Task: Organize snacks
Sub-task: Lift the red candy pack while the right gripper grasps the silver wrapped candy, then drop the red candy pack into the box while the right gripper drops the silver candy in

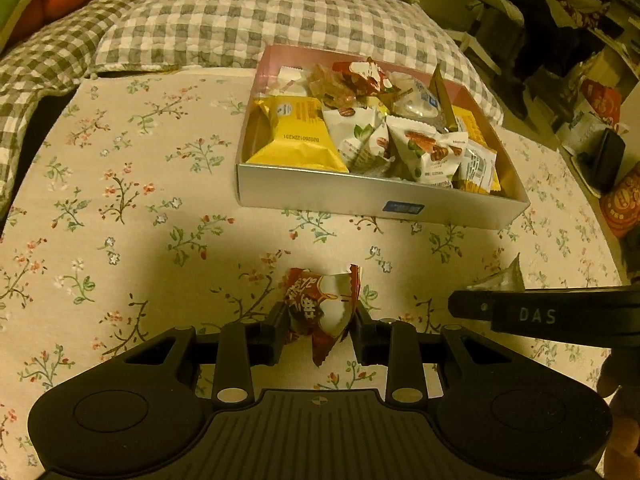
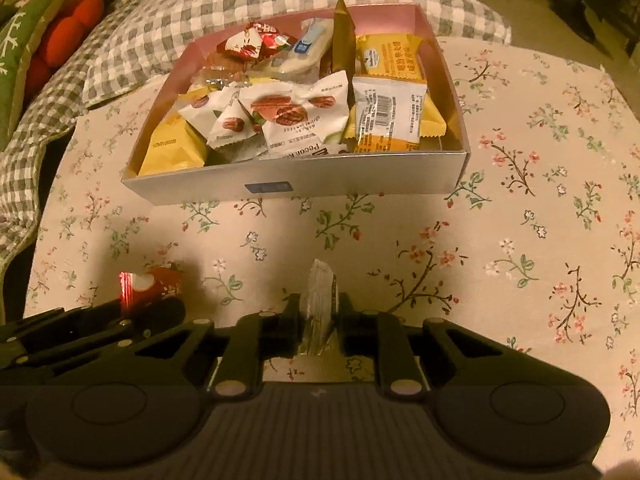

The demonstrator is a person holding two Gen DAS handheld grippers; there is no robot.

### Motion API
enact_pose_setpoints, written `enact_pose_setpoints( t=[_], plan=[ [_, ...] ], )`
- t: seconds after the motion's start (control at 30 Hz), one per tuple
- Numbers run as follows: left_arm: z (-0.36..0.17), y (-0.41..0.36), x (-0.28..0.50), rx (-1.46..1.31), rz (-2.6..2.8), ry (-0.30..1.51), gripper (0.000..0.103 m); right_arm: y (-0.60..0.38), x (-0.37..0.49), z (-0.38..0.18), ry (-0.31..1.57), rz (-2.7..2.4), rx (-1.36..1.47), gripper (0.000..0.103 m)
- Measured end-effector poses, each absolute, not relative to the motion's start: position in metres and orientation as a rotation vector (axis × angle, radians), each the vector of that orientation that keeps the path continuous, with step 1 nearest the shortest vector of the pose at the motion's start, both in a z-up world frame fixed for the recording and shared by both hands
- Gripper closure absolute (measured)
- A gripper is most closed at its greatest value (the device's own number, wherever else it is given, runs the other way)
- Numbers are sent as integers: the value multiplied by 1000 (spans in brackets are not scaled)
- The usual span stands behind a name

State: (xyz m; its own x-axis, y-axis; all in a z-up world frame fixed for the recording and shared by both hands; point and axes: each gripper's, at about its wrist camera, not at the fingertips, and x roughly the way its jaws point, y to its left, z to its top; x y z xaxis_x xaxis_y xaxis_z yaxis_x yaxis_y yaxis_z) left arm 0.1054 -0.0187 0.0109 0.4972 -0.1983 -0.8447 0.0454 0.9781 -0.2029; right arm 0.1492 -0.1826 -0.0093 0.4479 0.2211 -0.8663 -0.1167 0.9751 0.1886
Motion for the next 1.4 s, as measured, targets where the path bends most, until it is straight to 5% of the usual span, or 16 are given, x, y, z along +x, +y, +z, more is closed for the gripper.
enact_pose_setpoints(
  t=[1.4],
  plan=[
    [68,21,148,-329,-142,807,73,-257,166,40,878,122,373,87]
  ],
)
